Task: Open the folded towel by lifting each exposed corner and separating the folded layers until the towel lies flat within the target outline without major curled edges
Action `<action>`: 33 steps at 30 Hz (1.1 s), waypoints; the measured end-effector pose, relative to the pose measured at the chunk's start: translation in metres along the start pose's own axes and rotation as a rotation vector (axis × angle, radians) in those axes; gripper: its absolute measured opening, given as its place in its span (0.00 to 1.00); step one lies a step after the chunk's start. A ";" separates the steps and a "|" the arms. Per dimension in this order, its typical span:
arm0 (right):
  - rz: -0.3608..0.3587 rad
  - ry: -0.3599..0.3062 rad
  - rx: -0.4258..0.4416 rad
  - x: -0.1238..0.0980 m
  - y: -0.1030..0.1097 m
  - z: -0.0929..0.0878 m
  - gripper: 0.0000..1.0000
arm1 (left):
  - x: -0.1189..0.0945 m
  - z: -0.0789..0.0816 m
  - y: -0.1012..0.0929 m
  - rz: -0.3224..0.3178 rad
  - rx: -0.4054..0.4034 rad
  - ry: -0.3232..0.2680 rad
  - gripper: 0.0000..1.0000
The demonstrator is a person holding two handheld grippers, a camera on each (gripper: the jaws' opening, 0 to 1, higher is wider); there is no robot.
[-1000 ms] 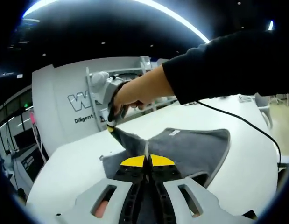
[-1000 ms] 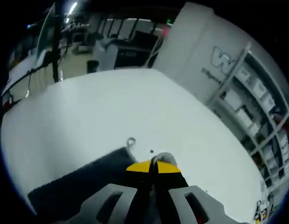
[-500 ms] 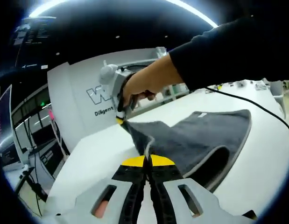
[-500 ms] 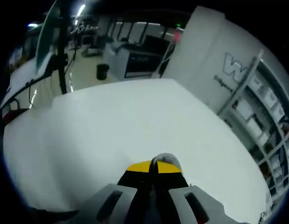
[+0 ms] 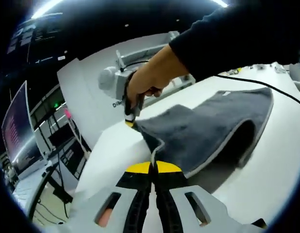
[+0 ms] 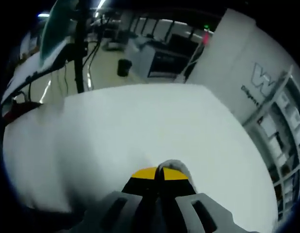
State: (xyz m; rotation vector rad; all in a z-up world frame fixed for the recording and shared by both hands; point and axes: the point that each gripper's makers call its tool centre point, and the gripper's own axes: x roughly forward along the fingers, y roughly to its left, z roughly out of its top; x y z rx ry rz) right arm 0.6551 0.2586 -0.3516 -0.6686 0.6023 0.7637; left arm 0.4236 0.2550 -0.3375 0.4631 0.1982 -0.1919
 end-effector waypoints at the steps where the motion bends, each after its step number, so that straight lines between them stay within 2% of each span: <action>1: 0.009 -0.005 -0.005 0.001 0.005 0.006 0.00 | -0.002 -0.003 0.003 0.002 -0.004 0.004 0.00; 6: 0.036 -0.023 -0.025 0.012 0.025 0.028 0.00 | -0.009 -0.020 0.021 0.045 0.002 0.038 0.00; 10: 0.038 -0.023 -0.027 0.015 0.027 0.031 0.00 | -0.010 -0.023 0.023 0.045 -0.010 0.042 0.00; 11: 0.054 -0.022 -0.032 0.026 0.038 0.040 0.00 | -0.011 -0.039 0.032 0.057 -0.007 0.076 0.00; 17: 0.092 -0.036 -0.035 0.040 0.056 0.057 0.00 | -0.014 -0.061 0.059 0.119 0.008 0.125 0.01; 25: 0.142 -0.110 -0.001 0.057 0.084 0.094 0.00 | -0.027 -0.087 0.089 0.204 0.000 0.179 0.01; 28: 0.145 -0.160 0.054 0.067 0.097 0.105 0.00 | -0.031 -0.099 0.102 0.252 0.008 0.206 0.01; 33: 0.153 -0.184 0.058 0.080 0.117 0.111 0.00 | -0.040 -0.115 0.116 0.297 0.014 0.247 0.01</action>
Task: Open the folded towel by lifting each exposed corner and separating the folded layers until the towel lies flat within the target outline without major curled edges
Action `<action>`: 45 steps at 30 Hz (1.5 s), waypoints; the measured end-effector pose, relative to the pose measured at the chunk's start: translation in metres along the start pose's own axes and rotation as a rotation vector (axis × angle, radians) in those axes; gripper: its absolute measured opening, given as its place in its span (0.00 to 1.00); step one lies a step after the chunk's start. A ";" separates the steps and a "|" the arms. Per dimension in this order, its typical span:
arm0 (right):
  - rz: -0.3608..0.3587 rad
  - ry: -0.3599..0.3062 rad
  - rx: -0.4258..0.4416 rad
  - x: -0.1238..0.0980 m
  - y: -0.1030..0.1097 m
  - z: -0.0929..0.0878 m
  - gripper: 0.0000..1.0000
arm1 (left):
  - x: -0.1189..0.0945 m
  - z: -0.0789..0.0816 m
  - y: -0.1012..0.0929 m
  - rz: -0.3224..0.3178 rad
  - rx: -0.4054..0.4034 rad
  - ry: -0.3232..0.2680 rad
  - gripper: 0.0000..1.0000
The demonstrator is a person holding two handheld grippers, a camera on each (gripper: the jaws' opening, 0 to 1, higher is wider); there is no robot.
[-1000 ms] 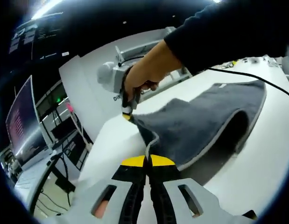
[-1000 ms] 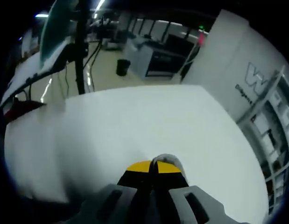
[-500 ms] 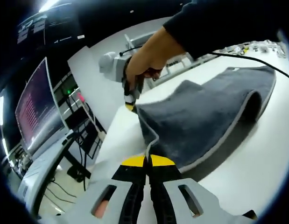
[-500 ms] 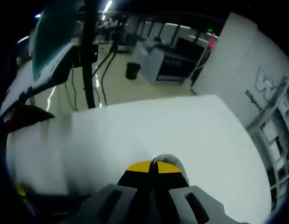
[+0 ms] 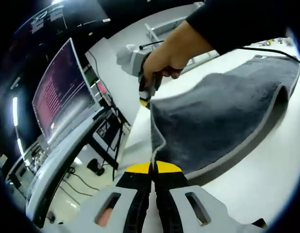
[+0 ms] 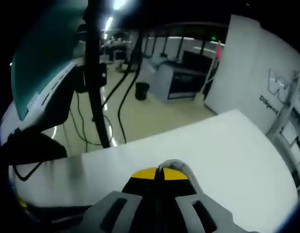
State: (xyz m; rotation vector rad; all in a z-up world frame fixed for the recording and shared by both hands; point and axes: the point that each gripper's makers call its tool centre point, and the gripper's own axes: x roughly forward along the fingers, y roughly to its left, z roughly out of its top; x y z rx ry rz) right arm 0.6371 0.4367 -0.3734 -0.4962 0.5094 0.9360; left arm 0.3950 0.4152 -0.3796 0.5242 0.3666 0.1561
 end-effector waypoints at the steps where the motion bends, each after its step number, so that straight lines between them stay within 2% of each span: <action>1: 0.006 -0.007 0.000 0.003 0.004 0.002 0.00 | 0.000 -0.005 0.008 0.015 0.003 0.009 0.01; 6: 0.008 -0.031 0.001 0.014 0.013 0.012 0.00 | 0.001 -0.013 0.018 0.029 0.006 0.027 0.01; 10: -0.021 -0.059 -0.020 0.022 0.017 0.008 0.00 | 0.005 -0.022 0.025 0.047 0.016 0.044 0.01; 15: -0.020 -0.054 -0.040 0.029 0.019 0.000 0.00 | 0.008 -0.034 0.018 0.038 0.042 0.083 0.01; 20: -0.011 -0.051 -0.032 0.031 0.020 -0.003 0.00 | 0.009 -0.039 0.018 0.032 0.034 0.095 0.01; 21: -0.001 -0.051 -0.036 0.031 0.022 -0.005 0.01 | 0.009 -0.040 0.018 0.031 0.028 0.099 0.01; 24: 0.047 -0.062 -0.060 0.027 0.032 -0.009 0.23 | 0.009 -0.042 0.018 0.032 0.009 0.100 0.01; 25: 0.083 -0.073 -0.076 0.023 0.038 -0.008 0.27 | 0.009 -0.042 0.018 0.033 0.002 0.101 0.02; 26: 0.127 -0.083 -0.077 0.018 0.045 -0.009 0.30 | 0.008 -0.043 0.019 0.034 -0.006 0.101 0.02; 28: 0.213 -0.102 -0.077 0.006 0.057 -0.010 0.44 | 0.007 -0.044 0.020 0.034 -0.029 0.097 0.03; 29: 0.241 -0.103 -0.080 0.002 0.061 -0.011 0.52 | 0.007 -0.044 0.020 0.035 -0.040 0.095 0.04; 30: 0.240 -0.095 -0.086 -0.003 0.058 -0.015 0.59 | 0.006 -0.044 0.021 0.036 -0.045 0.094 0.05; 33: 0.235 -0.093 -0.124 -0.026 0.047 -0.025 0.58 | 0.004 -0.045 0.022 0.033 -0.091 0.088 0.08; 35: 0.239 -0.121 -0.122 -0.045 0.039 -0.026 0.60 | 0.002 -0.047 0.026 0.039 -0.114 0.082 0.12; 38: 0.228 -0.172 -0.105 -0.080 0.020 -0.028 0.63 | 0.000 -0.049 0.029 0.041 -0.167 0.075 0.17; 40: 0.199 -0.205 -0.105 -0.107 0.003 -0.031 0.67 | -0.002 -0.049 0.031 0.054 -0.161 0.075 0.22; 44: 0.094 -0.265 -0.113 -0.161 -0.045 -0.041 0.69 | -0.008 -0.043 0.033 0.069 -0.181 0.069 0.31; 45: 0.059 -0.259 -0.099 -0.182 -0.066 -0.049 0.69 | -0.010 -0.036 0.032 0.079 -0.207 0.043 0.33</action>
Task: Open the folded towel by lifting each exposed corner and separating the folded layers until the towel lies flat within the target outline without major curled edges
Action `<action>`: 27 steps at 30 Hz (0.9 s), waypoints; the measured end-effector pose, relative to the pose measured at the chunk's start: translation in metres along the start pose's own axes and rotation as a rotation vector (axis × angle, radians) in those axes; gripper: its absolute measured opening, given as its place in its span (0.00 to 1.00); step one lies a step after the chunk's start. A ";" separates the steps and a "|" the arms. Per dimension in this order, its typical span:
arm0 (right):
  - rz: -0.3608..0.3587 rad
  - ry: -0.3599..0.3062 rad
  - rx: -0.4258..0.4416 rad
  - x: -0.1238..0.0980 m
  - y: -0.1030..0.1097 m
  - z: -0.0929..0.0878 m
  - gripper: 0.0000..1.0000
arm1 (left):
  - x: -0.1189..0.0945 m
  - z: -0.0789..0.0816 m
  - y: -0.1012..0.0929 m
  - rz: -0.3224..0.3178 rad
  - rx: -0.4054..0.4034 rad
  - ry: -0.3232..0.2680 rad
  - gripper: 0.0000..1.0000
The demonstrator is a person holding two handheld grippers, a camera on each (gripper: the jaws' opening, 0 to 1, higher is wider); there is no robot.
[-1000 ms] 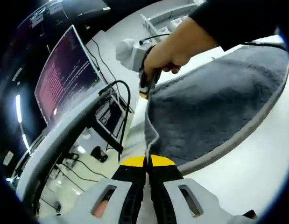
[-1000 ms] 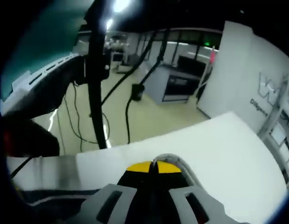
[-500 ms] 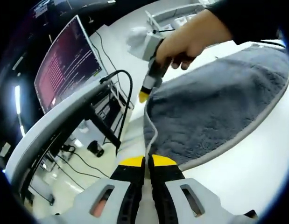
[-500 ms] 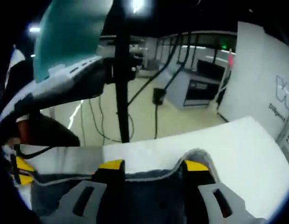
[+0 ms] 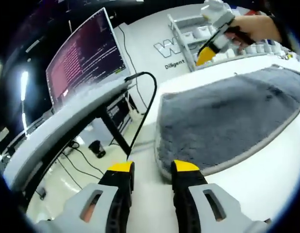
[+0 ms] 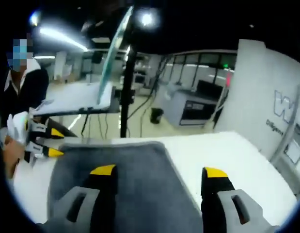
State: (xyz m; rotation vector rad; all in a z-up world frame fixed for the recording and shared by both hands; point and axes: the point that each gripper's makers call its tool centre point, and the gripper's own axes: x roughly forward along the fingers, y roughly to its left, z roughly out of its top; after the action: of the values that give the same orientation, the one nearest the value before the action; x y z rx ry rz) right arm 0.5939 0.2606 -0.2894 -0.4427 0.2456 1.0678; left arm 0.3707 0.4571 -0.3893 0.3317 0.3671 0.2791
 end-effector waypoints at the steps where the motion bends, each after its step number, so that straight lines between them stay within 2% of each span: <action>1: -0.021 0.000 0.011 -0.009 -0.009 -0.001 0.69 | -0.002 0.004 -0.003 -0.003 0.009 -0.008 0.35; 3: -0.097 -0.028 0.046 -0.038 -0.039 0.002 0.70 | -0.003 0.012 -0.008 -0.006 0.009 -0.018 0.45; 5: -0.152 -0.044 0.068 -0.066 -0.062 0.003 0.73 | -0.003 0.021 -0.020 -0.063 -0.059 -0.037 0.61; 8: -0.213 -0.054 0.102 -0.102 -0.087 -0.001 0.89 | 0.000 0.037 -0.029 -0.128 -0.131 -0.062 0.88; 9: -0.237 -0.062 0.114 -0.113 -0.094 -0.003 0.98 | -0.001 0.042 -0.033 -0.151 -0.157 -0.074 0.93; 10: -0.272 -0.072 0.121 -0.125 -0.103 -0.004 0.99 | -0.001 0.048 -0.038 -0.176 -0.180 -0.087 0.97; 13: -0.317 -0.062 0.137 -0.160 -0.116 -0.017 1.00 | -0.006 0.064 -0.057 -0.293 -0.237 -0.107 1.00; 17: -0.358 -0.072 0.180 -0.194 -0.127 -0.032 1.00 | -0.014 0.096 -0.080 -0.437 -0.266 -0.145 1.00; 20: -0.392 -0.066 0.201 -0.218 -0.137 -0.046 1.00 | -0.015 0.118 -0.080 -0.452 -0.252 -0.154 1.00; 23: -0.428 -0.061 0.219 -0.242 -0.145 -0.060 1.00 | -0.008 0.137 -0.071 -0.430 -0.236 -0.161 1.00; 27: -0.493 -0.033 0.258 -0.279 -0.163 -0.095 1.00 | 0.001 0.150 -0.065 -0.418 -0.212 -0.164 0.99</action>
State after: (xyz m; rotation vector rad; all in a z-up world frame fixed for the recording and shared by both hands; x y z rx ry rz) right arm 0.6095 -0.0695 -0.2240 -0.2341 0.2259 0.5506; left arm 0.4438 0.3588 -0.2811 0.0633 0.2352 -0.1188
